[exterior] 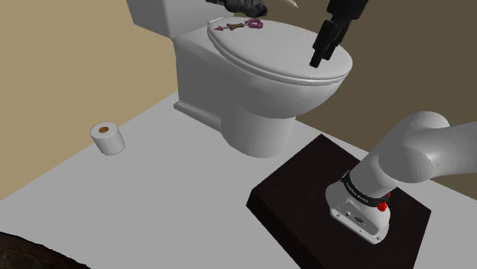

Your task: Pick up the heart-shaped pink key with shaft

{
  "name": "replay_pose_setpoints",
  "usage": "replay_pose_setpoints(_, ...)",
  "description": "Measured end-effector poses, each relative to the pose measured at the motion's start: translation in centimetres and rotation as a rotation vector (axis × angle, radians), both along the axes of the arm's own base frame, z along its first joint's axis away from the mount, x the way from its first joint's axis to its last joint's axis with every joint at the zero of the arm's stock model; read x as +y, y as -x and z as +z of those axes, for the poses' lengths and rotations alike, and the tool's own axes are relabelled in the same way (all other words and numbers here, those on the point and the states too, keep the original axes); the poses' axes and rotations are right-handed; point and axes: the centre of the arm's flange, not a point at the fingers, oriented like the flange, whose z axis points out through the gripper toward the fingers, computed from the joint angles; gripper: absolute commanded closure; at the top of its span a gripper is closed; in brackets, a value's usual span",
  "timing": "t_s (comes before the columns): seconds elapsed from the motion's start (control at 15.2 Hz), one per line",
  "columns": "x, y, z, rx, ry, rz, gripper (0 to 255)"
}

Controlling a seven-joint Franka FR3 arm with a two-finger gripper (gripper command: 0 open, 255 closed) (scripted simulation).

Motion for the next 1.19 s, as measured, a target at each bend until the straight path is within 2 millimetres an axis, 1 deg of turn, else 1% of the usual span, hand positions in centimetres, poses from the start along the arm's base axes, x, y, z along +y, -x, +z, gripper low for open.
replay_pose_setpoints(0.07, 0.0, 0.0, 0.0, 0.000, 0.000, 0.000, 0)
replay_pose_setpoints(0.2, -0.1, -1.4, 0.0, -0.004, 0.002, 0.014, 0)
replay_pose_setpoints(0.4, -0.4, -5.3, 0.2, -0.013, 0.006, 0.044, 0)
replay_pose_setpoints(0.46, -0.6, -6.3, 0.3, -0.016, 0.008, 0.055, 0)
replay_pose_setpoints(0.53, -0.5, -7.6, 0.7, -0.019, 0.009, 0.066, 0)
replay_pose_setpoints(0.73, -0.9, -11.7, 0.5, -0.029, 0.015, 0.098, 0)
replay_pose_setpoints(0.86, -1.2, -13.9, 0.8, -0.035, 0.019, 0.120, 0)
replay_pose_setpoints(0.99, -1.5, -16.6, 0.8, -0.042, 0.022, 0.143, 0)
replay_pose_setpoints(1.19, -1.2, -20.4, 1.4, -0.052, 0.028, 0.176, 0)
